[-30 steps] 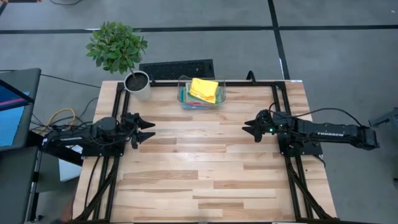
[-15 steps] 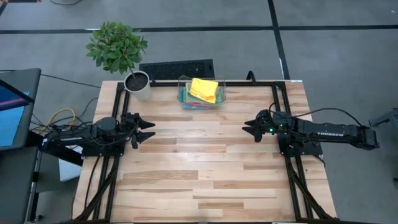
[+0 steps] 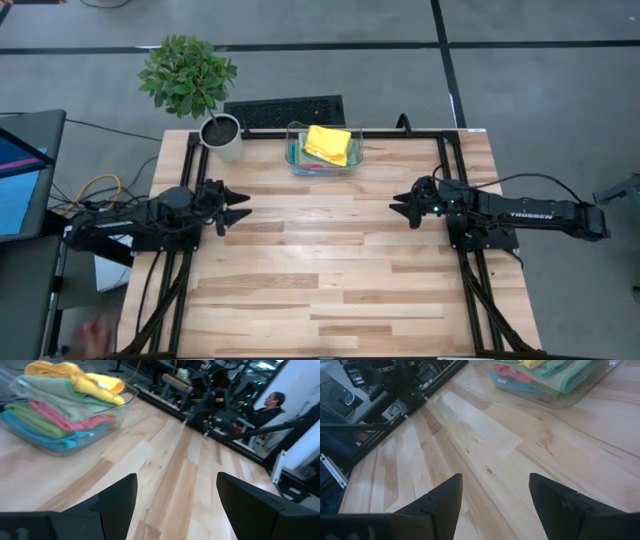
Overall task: Fold microfiber towels
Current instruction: Return to Home Position
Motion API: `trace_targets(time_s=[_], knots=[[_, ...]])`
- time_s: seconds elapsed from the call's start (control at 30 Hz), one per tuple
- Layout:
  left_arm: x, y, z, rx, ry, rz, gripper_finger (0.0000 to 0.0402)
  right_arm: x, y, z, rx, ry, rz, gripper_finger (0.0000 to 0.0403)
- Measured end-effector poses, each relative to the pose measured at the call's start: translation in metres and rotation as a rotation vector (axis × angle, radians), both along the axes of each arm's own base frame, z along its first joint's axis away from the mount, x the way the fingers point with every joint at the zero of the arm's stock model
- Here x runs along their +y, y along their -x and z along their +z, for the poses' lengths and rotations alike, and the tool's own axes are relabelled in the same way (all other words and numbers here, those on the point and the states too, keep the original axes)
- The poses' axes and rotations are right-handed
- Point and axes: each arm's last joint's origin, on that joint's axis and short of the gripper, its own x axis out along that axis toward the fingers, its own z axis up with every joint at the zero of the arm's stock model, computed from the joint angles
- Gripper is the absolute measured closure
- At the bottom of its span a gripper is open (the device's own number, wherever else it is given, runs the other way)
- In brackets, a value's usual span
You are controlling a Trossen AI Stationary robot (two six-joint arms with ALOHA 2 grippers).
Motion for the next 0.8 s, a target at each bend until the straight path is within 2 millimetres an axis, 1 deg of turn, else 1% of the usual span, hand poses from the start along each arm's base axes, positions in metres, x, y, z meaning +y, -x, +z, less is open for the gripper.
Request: trace_targets(time_s=[0.23, 0.8], knots=[[0.0021, -0.0019, -0.0029, 0.036, 0.006, 0.019, 0.0136, 0.0, 0.0, 0.0, 0.0, 0.0, 0.0, 0.0148], [0.0021, -0.0019, -0.0029, 0.036, 0.006, 0.019, 0.0136, 0.0, 0.0, 0.0, 0.0, 0.0, 0.0, 0.0148]])
